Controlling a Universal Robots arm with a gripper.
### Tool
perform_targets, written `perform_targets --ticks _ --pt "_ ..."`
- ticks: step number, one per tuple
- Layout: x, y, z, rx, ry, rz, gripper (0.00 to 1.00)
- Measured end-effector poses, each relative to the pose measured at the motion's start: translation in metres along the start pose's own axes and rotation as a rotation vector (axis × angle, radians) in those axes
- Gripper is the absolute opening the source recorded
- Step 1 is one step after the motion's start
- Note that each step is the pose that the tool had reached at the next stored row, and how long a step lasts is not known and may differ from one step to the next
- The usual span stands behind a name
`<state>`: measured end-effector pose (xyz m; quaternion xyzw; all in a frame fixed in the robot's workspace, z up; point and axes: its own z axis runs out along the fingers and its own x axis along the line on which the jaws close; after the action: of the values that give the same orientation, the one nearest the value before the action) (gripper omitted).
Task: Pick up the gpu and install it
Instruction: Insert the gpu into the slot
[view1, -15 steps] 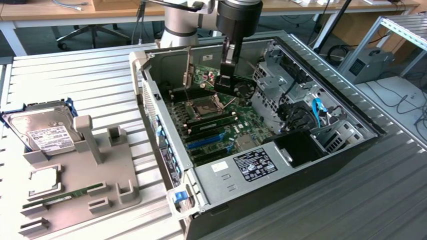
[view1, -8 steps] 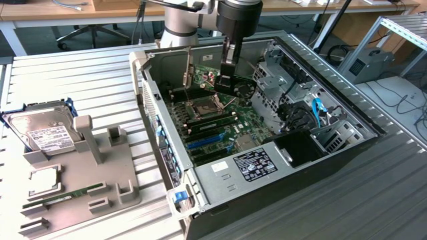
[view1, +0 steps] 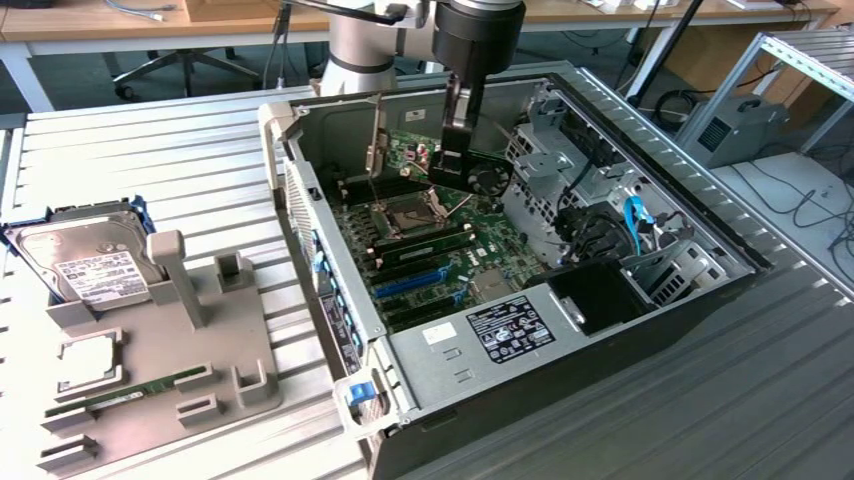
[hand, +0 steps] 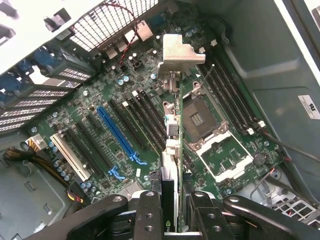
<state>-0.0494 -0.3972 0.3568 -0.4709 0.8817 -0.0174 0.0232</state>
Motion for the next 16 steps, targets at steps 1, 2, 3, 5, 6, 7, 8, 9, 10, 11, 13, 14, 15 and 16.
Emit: perform_targets --ticks 1,2,3,5,6,7,8,9,10,11,13,14,15,16 --pt "0.0000 0.0000 0.0000 0.0000 0.0000 -0.001 0.26" --pt "0.0000 0.0000 0.0000 0.0000 0.0000 -0.003 0.26" --pt "0.0000 0.0000 0.0000 0.0000 0.0000 -0.005 0.26" --pt "0.0000 0.0000 0.0000 0.0001 0.0000 -0.008 0.26" --pt "0.0000 0.0001 0.0000 0.0001 0.0000 -0.010 0.26" --pt "0.0000 0.0001 0.0000 0.0001 0.0000 -0.012 0.26" --pt "0.0000 0.0000 0.0000 0.0001 -0.0002 -0.018 0.26" --pt "0.0000 0.0000 0.0000 0.0001 -0.0002 -0.021 0.26" --pt "0.0000 0.0000 0.0000 0.0001 -0.0003 -0.025 0.26" --pt "0.0000 0.0000 0.0000 0.0001 -0.0003 -0.030 0.26" --pt "0.0000 0.0000 0.0000 0.0001 -0.0006 -0.039 0.26" --pt "0.0000 0.0000 0.0000 0.0000 -0.0008 -0.042 0.26" --pt "0.0000 0.0000 0.0000 -0.0001 -0.0009 -0.045 0.26" --pt "0.0000 0.0000 0.0000 -0.0001 -0.0009 -0.048 0.26"
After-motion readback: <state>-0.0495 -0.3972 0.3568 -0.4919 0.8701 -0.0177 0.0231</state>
